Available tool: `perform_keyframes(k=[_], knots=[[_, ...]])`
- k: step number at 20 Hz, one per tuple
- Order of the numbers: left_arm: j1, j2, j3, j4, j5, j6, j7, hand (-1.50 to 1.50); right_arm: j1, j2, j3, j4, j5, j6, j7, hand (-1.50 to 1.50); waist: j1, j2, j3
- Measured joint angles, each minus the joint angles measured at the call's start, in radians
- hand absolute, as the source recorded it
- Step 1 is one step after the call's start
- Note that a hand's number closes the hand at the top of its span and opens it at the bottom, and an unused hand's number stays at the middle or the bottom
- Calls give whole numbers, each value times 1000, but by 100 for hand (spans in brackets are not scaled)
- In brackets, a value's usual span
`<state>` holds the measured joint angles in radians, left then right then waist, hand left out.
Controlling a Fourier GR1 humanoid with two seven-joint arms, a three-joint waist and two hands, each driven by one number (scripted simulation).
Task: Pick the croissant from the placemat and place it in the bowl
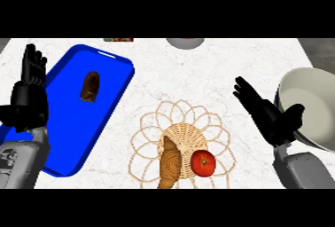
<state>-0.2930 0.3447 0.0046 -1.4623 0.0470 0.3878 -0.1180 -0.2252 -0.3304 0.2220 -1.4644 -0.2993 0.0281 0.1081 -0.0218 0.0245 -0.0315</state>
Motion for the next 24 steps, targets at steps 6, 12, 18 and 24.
perform_keyframes(k=[6,12,18,24], knots=[[40,-62,-87,36,33,-84,39,0,30,90,234,-60,283,-205,131,150,12,-28,20],[86,-97,-132,52,68,-132,91,0,51,106,294,-95,615,-514,132,-150,-32,-53,21],[109,-124,-170,35,73,-146,117,0,167,268,478,-139,962,-842,116,-150,-23,-48,26],[137,-107,-173,-8,83,-168,142,0,245,315,556,-169,1331,-898,341,-150,-16,-45,25]])
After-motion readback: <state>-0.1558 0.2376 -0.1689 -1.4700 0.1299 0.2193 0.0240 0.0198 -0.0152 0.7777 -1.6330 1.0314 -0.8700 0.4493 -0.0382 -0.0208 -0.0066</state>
